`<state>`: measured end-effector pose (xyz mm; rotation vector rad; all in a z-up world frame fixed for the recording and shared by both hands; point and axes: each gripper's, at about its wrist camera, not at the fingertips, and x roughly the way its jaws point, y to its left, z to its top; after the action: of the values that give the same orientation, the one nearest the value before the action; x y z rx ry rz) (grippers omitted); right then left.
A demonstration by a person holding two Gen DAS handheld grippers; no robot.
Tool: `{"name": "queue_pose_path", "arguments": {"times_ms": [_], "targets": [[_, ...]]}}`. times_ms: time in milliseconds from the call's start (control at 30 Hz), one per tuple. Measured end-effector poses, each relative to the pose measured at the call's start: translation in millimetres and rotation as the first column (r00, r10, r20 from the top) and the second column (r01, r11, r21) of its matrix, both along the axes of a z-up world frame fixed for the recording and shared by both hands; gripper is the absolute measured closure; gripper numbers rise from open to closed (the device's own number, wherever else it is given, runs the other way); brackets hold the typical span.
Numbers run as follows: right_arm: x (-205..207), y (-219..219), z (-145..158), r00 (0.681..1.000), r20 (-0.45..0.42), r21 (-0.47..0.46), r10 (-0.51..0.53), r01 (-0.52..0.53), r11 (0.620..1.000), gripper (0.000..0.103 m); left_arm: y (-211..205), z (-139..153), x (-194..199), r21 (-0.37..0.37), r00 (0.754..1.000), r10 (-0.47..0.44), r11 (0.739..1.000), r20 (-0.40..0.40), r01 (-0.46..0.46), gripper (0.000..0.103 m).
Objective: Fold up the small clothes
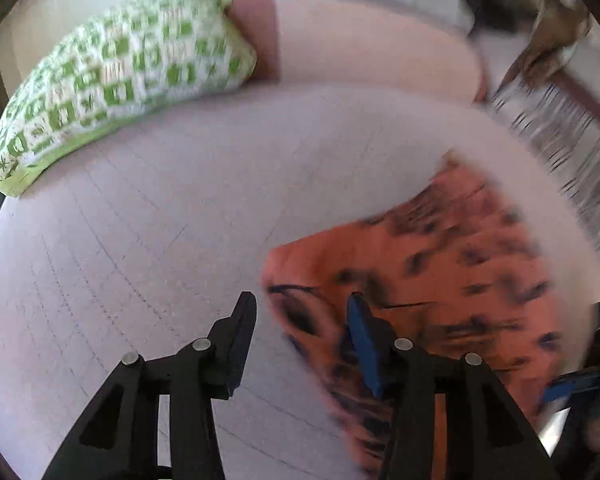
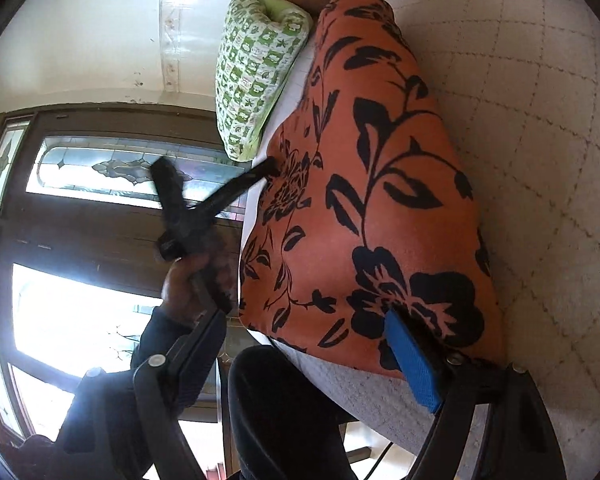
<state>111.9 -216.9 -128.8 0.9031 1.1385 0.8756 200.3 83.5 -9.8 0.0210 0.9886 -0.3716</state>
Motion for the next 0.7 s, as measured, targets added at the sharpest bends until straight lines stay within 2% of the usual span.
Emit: {"name": "queue_pose_path", "arguments": {"times_ms": [67,133,167,200,267,300,367,400,467,533,600,700], "targets": [[0,0,0,1.000,0.001,0.001,-0.003,0.003,1.000,0.019,-7,18,-25,-0.100,0.999,-0.025,0.995,0.025,0.028,0.054],[1,1,0,1.000,0.001,0.001,-0.004,0.004,1.000,0.019,-19,19,-47,-0.187,0.998,-0.064,0.980,0.030,0.068,0.054],[1,1,1,1.000,0.002,0.003,-0.003,0.003,1.000,0.019,-26,8,-52,-0.176,0.997,-0.074,0.982,0.004,0.074,0.054],[-1,-2,0,1.000,0.004,0.005,-0.001,0.001,1.000,0.019,-29,-8,-61,-0.127,0.998,-0.058,0.990,-0.032,0.053,0.054],[-2,-4,-1,1.000,0.005,0.013,-0.003,0.003,1.000,0.019,-24,-43,-60,-0.092,0.992,-0.005,0.996,-0.123,-0.006,0.058],[-2,-6,-2,1.000,0.003,0.016,-0.002,0.002,1.000,0.019,-18,-47,-63,-0.100,0.994,0.033,0.994,-0.108,-0.044,0.063],[-4,-9,-2,1.000,-0.003,0.010,-0.006,0.006,1.000,0.019,-17,-30,-72,-0.110,0.995,0.073,0.991,-0.067,-0.080,0.064],[-5,-10,-1,1.000,-0.004,0.005,-0.006,0.006,1.000,0.019,-21,-14,-81,-0.117,0.997,0.076,0.990,-0.017,-0.077,0.063],[-5,-13,5,1.000,-0.021,-0.001,-0.006,0.006,1.000,0.018,-31,10,-95,-0.129,0.997,0.054,0.991,0.053,-0.046,0.053],[-4,-17,25,1.000,0.021,0.006,-0.013,0.013,1.000,0.018,-44,26,-112,-0.161,0.994,0.012,0.987,0.110,0.006,0.043],[6,-27,53,0.993,0.112,-0.021,-0.026,0.029,0.999,0.018,-53,25,-128,-0.193,0.993,-0.020,0.980,0.115,0.042,0.043],[41,-46,71,0.983,0.161,-0.076,-0.083,0.097,0.992,0.015,-60,-3,-131,-0.188,0.999,-0.028,0.982,0.037,0.034,0.043]]}}
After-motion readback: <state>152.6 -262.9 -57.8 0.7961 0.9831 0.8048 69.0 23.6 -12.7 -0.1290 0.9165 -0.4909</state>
